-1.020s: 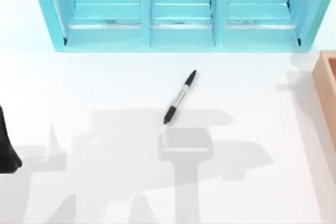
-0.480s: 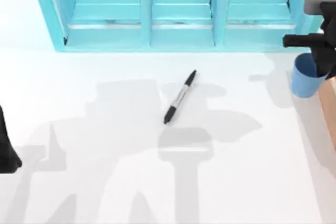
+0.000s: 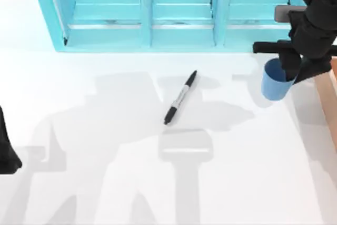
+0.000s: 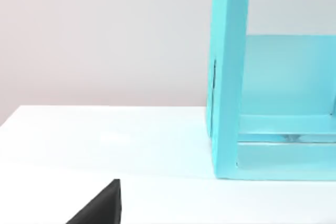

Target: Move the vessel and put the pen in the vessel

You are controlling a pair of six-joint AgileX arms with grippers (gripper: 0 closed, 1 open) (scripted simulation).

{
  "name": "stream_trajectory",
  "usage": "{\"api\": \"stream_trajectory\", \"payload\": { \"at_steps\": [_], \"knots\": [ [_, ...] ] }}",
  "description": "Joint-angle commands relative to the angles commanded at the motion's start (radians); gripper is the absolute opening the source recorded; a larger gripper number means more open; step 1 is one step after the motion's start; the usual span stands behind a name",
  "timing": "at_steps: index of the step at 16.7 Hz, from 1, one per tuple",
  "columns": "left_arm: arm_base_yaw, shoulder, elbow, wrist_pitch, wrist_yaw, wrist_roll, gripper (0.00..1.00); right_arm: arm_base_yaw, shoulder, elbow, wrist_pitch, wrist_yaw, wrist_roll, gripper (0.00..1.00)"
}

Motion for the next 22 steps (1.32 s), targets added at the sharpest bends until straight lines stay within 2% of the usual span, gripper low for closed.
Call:
{"api": "stream_trajectory", "payload": {
  "at_steps": [8,12,22],
  "knots": [
    [0.0,0.0,0.0,0.0,0.0,0.0,1.0,0.022,0.043,-0.096,0.147,0.004,0.019,0.0],
    [0.0,0.0,0.0,0.0,0.0,0.0,1.0,0.024,0.047,-0.102,0.157,0.003,0.02,0.0],
    [0.0,0.0,0.0,0.0,0.0,0.0,1.0,0.024,0.047,-0.102,0.157,0.003,0.02,0.75]
  ]
}}
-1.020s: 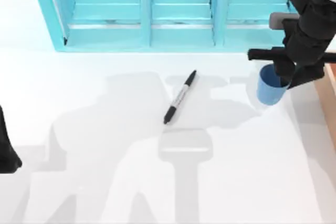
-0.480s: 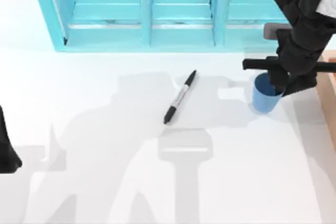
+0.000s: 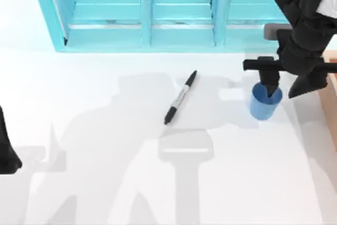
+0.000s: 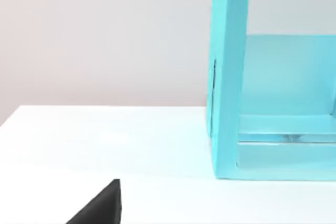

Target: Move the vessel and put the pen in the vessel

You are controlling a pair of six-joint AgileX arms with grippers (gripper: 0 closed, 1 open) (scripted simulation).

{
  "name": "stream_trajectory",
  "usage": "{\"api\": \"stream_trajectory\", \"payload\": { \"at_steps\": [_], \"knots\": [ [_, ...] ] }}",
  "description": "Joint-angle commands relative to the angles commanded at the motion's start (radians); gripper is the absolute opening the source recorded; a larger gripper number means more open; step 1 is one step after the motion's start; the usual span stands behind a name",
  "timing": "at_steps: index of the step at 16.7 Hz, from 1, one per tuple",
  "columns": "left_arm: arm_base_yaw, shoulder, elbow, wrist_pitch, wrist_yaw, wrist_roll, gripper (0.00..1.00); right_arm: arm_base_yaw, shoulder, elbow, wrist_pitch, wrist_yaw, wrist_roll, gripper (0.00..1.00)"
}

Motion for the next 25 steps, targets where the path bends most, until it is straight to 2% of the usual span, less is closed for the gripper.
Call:
{"api": "stream_trajectory", "payload": {
  "at_steps": [3,4,15,25],
  "knots": [
    [0.0,0.0,0.0,0.0,0.0,0.0,1.0,0.0,0.0,0.0,0.0,0.0,0.0,0.98],
    [0.0,0.0,0.0,0.0,0.0,0.0,1.0,0.0,0.0,0.0,0.0,0.0,0.0,1.0],
    [0.0,0.0,0.0,0.0,0.0,0.0,1.0,-0.004,0.006,0.039,-0.039,0.0,0.002,1.0],
    [0.0,0.0,0.0,0.0,0.0,0.0,1.0,-0.008,0.031,0.589,-0.562,0.0,-0.002,1.0]
  ]
}}
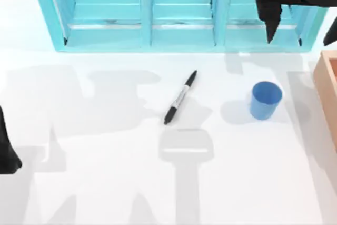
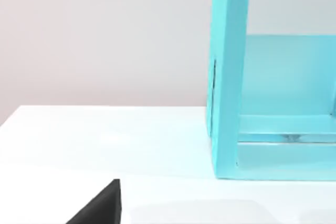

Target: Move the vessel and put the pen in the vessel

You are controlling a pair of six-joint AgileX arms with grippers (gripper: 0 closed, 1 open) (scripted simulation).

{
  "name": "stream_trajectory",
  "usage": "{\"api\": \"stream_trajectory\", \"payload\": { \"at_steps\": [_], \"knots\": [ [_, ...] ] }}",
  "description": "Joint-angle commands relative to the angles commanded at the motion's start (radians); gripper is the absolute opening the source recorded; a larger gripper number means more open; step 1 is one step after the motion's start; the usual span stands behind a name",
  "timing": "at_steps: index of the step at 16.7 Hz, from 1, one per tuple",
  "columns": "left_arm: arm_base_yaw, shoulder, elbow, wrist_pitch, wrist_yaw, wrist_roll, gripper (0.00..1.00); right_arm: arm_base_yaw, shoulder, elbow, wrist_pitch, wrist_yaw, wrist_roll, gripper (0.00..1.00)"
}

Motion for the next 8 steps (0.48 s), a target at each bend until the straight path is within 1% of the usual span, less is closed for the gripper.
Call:
{"api": "stream_trajectory", "payload": {
  "at_steps": [3,8],
  "knots": [
    [0.0,0.0,0.0,0.0,0.0,0.0,1.0,0.0,-0.005,0.055,-0.055,0.0,-0.003,1.0],
    [0.0,0.0,0.0,0.0,0.0,0.0,1.0,0.004,-0.004,0.053,-0.051,-0.001,0.0,1.0]
  ]
}}
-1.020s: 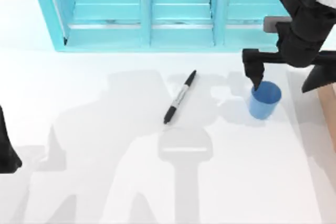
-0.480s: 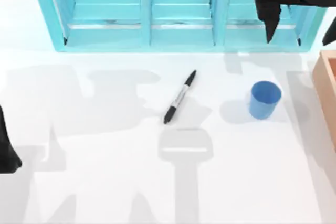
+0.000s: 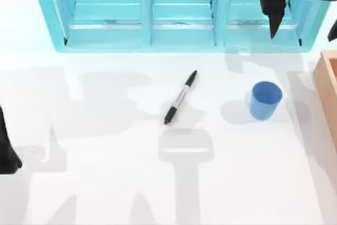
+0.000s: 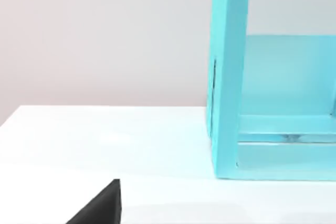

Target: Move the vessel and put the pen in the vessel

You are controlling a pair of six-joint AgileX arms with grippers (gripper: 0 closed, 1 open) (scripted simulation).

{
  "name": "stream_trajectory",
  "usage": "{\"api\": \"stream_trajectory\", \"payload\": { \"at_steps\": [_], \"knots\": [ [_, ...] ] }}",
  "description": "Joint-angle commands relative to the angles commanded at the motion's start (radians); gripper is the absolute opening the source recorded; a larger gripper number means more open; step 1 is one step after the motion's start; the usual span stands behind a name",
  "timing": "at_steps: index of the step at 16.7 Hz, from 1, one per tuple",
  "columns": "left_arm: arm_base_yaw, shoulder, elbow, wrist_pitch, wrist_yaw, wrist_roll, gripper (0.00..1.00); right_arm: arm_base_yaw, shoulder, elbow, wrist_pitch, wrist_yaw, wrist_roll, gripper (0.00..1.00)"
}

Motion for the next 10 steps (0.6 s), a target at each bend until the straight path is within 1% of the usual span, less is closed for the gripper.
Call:
{"api": "stream_trajectory", "payload": {
  "at_steps": [2,4,6,10],
  "knots": [
    [0.0,0.0,0.0,0.0,0.0,0.0,1.0,0.014,0.014,-0.002,0.022,-0.003,0.035,1.0],
    [0.0,0.0,0.0,0.0,0.0,0.0,1.0,0.042,0.042,-0.009,0.067,-0.009,0.109,1.0],
    [0.0,0.0,0.0,0.0,0.0,0.0,1.0,0.081,0.08,-0.021,0.13,-0.017,0.214,1.0],
    [0.0,0.0,0.0,0.0,0.0,0.0,1.0,0.175,0.163,-0.057,0.281,-0.037,0.468,1.0]
  ]
}}
